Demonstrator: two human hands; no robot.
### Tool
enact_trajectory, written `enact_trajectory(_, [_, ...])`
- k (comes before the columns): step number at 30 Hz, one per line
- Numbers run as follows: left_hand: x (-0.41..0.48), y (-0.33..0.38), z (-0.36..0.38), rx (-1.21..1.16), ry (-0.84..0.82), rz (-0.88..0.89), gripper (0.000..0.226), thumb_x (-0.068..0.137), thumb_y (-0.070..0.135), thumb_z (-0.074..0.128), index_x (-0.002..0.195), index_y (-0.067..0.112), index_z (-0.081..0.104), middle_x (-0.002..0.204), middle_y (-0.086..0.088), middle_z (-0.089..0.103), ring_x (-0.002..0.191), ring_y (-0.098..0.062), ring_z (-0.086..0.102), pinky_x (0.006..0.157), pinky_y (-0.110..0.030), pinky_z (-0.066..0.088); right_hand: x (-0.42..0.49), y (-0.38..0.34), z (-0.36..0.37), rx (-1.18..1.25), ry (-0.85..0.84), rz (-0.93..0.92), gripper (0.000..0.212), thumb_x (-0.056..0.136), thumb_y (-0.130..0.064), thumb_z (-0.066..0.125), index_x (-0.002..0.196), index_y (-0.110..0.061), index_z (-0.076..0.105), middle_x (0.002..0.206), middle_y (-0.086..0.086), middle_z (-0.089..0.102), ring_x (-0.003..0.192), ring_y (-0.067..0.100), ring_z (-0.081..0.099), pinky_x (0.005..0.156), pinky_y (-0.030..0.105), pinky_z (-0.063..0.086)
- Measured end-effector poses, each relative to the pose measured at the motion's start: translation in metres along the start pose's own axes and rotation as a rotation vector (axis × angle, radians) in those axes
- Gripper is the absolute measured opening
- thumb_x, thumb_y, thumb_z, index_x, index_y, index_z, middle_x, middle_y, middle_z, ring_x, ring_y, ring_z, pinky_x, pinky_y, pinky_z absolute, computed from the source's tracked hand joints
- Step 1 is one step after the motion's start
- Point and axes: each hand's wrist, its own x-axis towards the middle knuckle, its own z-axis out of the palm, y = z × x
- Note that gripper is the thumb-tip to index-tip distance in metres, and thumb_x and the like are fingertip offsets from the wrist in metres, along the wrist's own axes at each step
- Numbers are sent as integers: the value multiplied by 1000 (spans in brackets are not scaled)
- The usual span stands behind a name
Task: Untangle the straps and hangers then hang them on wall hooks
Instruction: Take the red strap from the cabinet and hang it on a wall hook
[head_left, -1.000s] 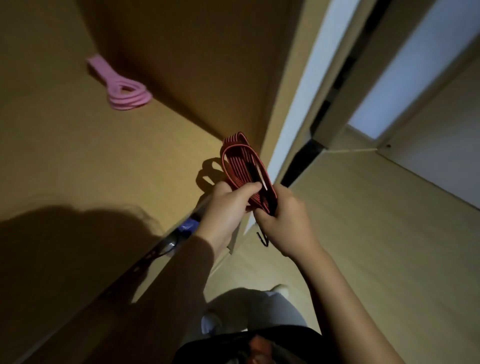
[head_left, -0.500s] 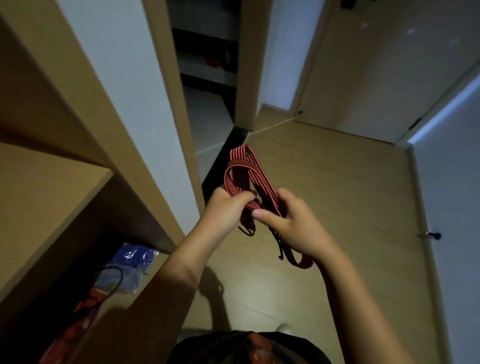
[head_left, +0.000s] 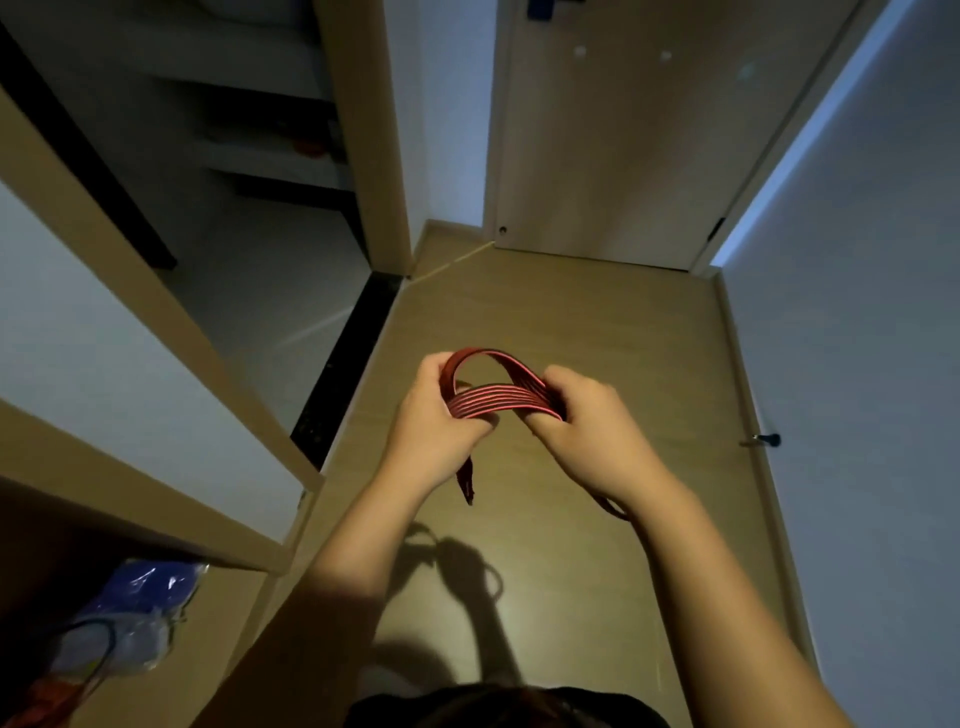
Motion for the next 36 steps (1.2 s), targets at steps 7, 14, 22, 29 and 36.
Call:
enact_trajectory(7, [31, 38, 47, 303, -115, 227, 63, 64, 19, 75, 119, 29, 48, 103, 9, 44, 104, -15, 54, 90, -32, 45, 33, 28, -38, -195, 42, -30, 18, 79, -11, 55, 96, -15, 55, 96, 8, 64, 92, 32, 56, 71, 35, 43])
enact_trajectory(14, [99, 71, 81, 203, -223, 289, 28, 69, 12, 68, 62, 21, 42, 70, 4, 46, 64, -12, 45, 59, -31, 33, 98, 47, -70, -242, 163, -65, 28, 75, 0, 53, 100, -9, 59, 100, 10, 57, 99, 28, 48, 77, 34, 37])
enact_trajectory(22, [224, 119, 100, 121, -210, 306, 27, 78, 2, 53, 67, 23, 42, 78, 5, 40, 72, -12, 43, 60, -26, 26, 208, 57, -105, -339, 227, -48, 20, 84, -12, 53, 104, -9, 59, 103, 10, 55, 100, 29, 46, 82, 39, 40])
enact_trajectory(29, [336, 147, 99, 64, -208, 269, 14, 89, 14, 54, 80, 17, 43, 66, 5, 47, 59, -13, 44, 57, -30, 36, 286, 74, -108, -156, 625, 56, 11, 85, -22, 61, 87, -12, 61, 85, -4, 51, 84, 13, 46, 70, 26, 39])
enact_trajectory(36, [399, 157, 111, 26, -310, 336, 9, 85, 12, 60, 87, 20, 55, 73, 8, 59, 69, -10, 55, 69, -31, 46, 359, 85, -112, 947, 313, 602, 46, 92, -49, 41, 84, -12, 67, 78, 2, 66, 71, 13, 57, 66, 28, 43])
